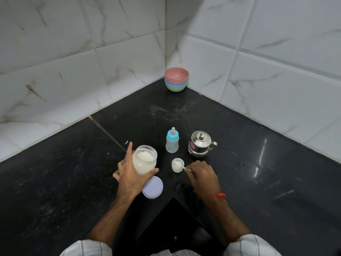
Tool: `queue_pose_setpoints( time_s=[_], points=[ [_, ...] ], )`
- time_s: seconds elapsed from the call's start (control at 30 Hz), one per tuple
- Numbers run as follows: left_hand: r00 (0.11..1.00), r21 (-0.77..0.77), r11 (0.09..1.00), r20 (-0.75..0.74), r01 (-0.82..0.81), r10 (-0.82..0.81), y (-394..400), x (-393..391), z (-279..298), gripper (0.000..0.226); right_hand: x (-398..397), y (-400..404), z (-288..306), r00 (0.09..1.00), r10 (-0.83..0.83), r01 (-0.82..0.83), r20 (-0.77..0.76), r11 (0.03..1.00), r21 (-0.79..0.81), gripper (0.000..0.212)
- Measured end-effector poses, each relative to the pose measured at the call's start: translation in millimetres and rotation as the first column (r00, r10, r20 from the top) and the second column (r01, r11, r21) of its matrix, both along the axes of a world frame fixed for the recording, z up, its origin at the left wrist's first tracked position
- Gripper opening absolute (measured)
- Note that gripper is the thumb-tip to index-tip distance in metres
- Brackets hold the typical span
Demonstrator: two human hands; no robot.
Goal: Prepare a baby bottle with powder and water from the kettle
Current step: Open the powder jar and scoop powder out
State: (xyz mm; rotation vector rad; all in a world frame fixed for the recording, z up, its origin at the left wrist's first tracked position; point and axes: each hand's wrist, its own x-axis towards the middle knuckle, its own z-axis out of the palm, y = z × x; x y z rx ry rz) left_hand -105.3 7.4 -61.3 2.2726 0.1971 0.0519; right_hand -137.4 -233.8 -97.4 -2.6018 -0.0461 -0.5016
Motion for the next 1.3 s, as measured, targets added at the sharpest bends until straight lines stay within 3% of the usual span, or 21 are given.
queue_pose_setpoints(
  time_s=[0.07,0.13,0.2,0.27,0.33,0.37,0.63,0.9,1.1,1.2,1.3],
  points=[
    [1.0,-0.002,1.0,0.01,0.01,-0.01,-0.3,-0.5,-0.4,0.135,2.5,-0.4,-0.2,0.999,-0.011,0.015,-0.049,0.996,0.087,0.004],
    [1.0,-0.003,1.0,0.017,0.017,-0.017,-0.7,-0.4,-0.5,0.135,4.3,1.2,6.0,0.992,-0.065,0.096,-0.109,0.947,0.307,0.005],
    [1.0,0.001,1.0,0.022,0.015,-0.015,-1.1,-0.2,-1.1,0.134,6.8,5.3,13.4,0.968,-0.102,0.216,-0.228,0.803,0.556,0.005],
    [1.0,0.002,1.0,0.024,0.012,-0.012,-1.5,-0.2,-1.6,0.134,10.7,13.5,22.2,0.951,-0.069,0.283,-0.301,0.584,0.761,0.001],
    [1.0,0.003,1.0,0.018,0.015,-0.015,-2.0,0.1,-3.0,0.135,14.9,24.0,32.4,0.941,-0.015,0.313,-0.338,0.415,0.854,0.004],
    [1.0,0.0,1.0,0.014,0.019,-0.019,-2.1,0.5,-4.0,0.135,17.8,29.4,35.9,0.937,0.002,0.32,-0.35,0.397,0.86,0.006],
    [0.999,-0.018,0.999,0.028,0.038,-0.038,0.1,3.4,-13.1,0.139,38.4,68.5,49.3,0.932,0.057,0.308,-0.357,0.39,0.868,0.016],
    [0.999,-0.036,0.999,0.017,0.038,-0.037,3.9,11.4,-17.6,0.14,39.6,79.0,45.6,0.927,0.123,0.247,-0.355,0.513,0.822,0.01],
    [0.995,-0.038,0.995,0.017,0.096,-0.095,5.0,21.6,-23.5,0.14,51.6,81.5,49.8,0.879,0.181,0.17,-0.441,0.746,0.644,0.014],
    [0.992,-0.06,0.991,0.047,0.122,-0.119,2.7,27.2,-24.9,0.138,61.5,78.8,51.9,0.88,0.187,0.148,-0.437,0.765,0.626,0.03],
    [0.994,-0.131,0.986,0.052,0.106,-0.1,1.9,32.0,-28.2,0.135,65.7,71.6,52.3,0.886,0.198,0.161,-0.419,0.717,0.679,0.034]
  ],
)
